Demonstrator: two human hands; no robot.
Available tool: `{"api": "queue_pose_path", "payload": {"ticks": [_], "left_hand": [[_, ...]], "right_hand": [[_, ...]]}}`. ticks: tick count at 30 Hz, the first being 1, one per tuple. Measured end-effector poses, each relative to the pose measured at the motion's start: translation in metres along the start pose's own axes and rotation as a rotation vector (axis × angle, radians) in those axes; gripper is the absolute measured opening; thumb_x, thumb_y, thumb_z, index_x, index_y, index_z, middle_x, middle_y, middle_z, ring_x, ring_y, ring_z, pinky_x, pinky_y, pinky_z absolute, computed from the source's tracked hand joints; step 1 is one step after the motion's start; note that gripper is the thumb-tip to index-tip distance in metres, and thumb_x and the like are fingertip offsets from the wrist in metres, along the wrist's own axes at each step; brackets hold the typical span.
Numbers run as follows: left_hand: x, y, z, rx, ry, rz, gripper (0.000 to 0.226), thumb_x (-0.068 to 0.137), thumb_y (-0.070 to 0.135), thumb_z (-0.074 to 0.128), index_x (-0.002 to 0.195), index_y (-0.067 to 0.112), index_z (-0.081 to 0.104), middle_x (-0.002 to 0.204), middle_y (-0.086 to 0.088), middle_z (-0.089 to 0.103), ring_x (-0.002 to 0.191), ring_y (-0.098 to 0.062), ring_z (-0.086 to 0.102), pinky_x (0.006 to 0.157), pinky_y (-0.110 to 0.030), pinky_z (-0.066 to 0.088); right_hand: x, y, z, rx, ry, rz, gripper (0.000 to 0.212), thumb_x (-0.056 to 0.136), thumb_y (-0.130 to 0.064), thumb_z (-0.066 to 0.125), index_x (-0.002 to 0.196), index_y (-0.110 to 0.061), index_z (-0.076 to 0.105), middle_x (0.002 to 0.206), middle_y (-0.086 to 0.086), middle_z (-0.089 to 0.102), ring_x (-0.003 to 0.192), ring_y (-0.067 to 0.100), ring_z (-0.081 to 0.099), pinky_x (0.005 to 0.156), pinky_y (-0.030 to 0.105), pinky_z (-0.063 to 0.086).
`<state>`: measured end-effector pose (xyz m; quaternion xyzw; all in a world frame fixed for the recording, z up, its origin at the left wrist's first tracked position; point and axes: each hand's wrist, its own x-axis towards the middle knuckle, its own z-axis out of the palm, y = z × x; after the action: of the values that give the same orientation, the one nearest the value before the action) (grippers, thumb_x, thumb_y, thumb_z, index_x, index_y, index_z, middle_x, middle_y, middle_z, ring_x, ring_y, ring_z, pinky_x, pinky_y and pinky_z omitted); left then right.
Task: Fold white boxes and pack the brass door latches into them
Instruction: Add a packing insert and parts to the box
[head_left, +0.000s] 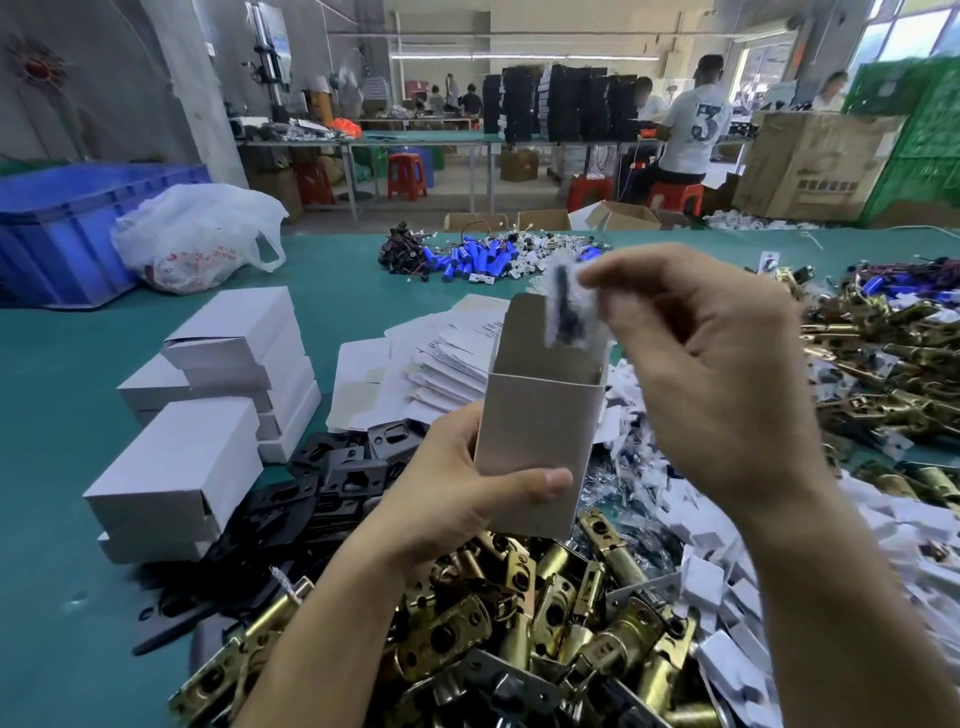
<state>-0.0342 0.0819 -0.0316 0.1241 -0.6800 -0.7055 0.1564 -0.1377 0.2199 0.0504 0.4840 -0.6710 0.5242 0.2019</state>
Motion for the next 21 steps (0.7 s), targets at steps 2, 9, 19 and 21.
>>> {"api": "queue_pose_path", "payload": {"ticks": [2, 9, 19, 21], "left_hand": [[-0.0002, 0.0008, 0.0007, -0.005, -0.009, 0.003, 0.050, 0.066, 0.015, 0.085, 0.113, 0.017, 0.068, 0.104, -0.007, 0.077, 0.095, -0.024, 0.075, 0.072, -0.034, 0.061], [0.0005, 0.0002, 0.0011, -0.019, 0.032, 0.062, 0.041, 0.065, 0.013, 0.085, 0.104, 0.020, 0.073, 0.099, -0.008, 0.078, 0.089, -0.022, 0.075, 0.070, -0.033, 0.061], [0.0046, -0.0066, -0.0027, 0.054, 0.060, 0.143, 0.034, 0.060, 0.021, 0.089, 0.089, 0.026, 0.075, 0.084, 0.000, 0.075, 0.079, -0.014, 0.070, 0.069, -0.031, 0.059], [0.0053, -0.0075, -0.0027, 0.068, 0.068, 0.149, 0.031, 0.063, 0.016, 0.087, 0.089, 0.029, 0.074, 0.083, 0.001, 0.075, 0.079, -0.014, 0.070, 0.067, -0.028, 0.058]], "right_hand": [[0.0071, -0.0029, 0.0077, -0.079, -0.052, -0.030, 0.018, 0.094, -0.008, 0.062, 0.103, -0.016, 0.075, 0.087, -0.015, 0.068, 0.074, -0.003, 0.060, 0.069, 0.016, 0.050], [0.0070, -0.0011, 0.0107, -0.193, -0.315, 0.106, 0.021, 0.092, -0.015, 0.065, 0.101, -0.033, 0.070, 0.077, -0.017, 0.066, 0.081, 0.010, 0.059, 0.074, 0.025, 0.044], [0.0092, -0.0075, 0.0089, -0.229, -0.720, 0.244, 0.038, 0.094, -0.034, 0.035, 0.085, -0.030, 0.071, 0.095, -0.006, 0.052, 0.090, 0.008, 0.049, 0.079, 0.033, 0.043], [0.0059, -0.0070, 0.0102, -0.233, -0.745, 0.271, 0.046, 0.085, -0.050, 0.029, 0.077, -0.020, 0.063, 0.090, -0.002, 0.045, 0.085, 0.007, 0.044, 0.074, 0.036, 0.042]]}}
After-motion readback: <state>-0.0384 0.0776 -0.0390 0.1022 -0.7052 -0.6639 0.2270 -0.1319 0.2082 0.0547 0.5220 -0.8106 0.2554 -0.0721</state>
